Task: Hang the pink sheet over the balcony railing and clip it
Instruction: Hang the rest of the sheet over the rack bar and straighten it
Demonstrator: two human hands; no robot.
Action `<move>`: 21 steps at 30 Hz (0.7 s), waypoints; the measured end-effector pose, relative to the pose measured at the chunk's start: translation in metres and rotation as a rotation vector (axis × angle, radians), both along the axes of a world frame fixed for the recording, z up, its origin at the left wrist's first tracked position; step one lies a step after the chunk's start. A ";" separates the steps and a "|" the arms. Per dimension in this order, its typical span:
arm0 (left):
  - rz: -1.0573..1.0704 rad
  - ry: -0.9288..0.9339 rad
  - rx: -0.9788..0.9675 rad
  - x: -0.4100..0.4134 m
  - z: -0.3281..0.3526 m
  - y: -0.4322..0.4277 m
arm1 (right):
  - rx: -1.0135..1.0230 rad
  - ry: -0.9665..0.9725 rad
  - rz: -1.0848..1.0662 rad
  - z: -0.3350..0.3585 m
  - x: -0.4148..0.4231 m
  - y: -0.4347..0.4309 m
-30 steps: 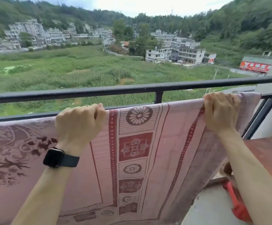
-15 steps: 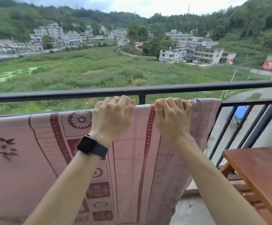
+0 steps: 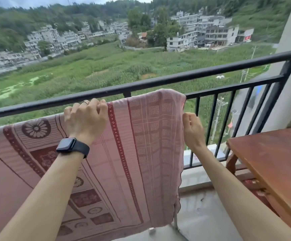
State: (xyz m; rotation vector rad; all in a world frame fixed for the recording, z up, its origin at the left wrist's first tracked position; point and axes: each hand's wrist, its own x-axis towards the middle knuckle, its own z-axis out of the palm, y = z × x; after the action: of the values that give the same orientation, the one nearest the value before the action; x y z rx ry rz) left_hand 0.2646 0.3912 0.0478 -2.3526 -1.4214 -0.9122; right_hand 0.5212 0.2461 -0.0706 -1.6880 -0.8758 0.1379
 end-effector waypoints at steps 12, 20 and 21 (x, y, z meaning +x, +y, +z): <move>-0.488 0.171 -0.308 0.154 0.039 -0.052 | 0.095 0.051 0.199 0.041 0.039 -0.007; -0.506 0.051 -0.273 0.177 0.030 -0.050 | 0.033 0.289 0.321 0.002 0.038 -0.012; -0.518 0.047 -0.263 0.180 0.030 -0.051 | -0.006 0.289 0.311 -0.013 0.038 -0.012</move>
State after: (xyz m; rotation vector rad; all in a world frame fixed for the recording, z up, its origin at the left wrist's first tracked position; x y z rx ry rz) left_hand 0.4447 0.3404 0.0778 -2.9971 -0.9721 -0.8101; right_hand 0.5591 0.2338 -0.0834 -1.4810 -0.9110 0.5805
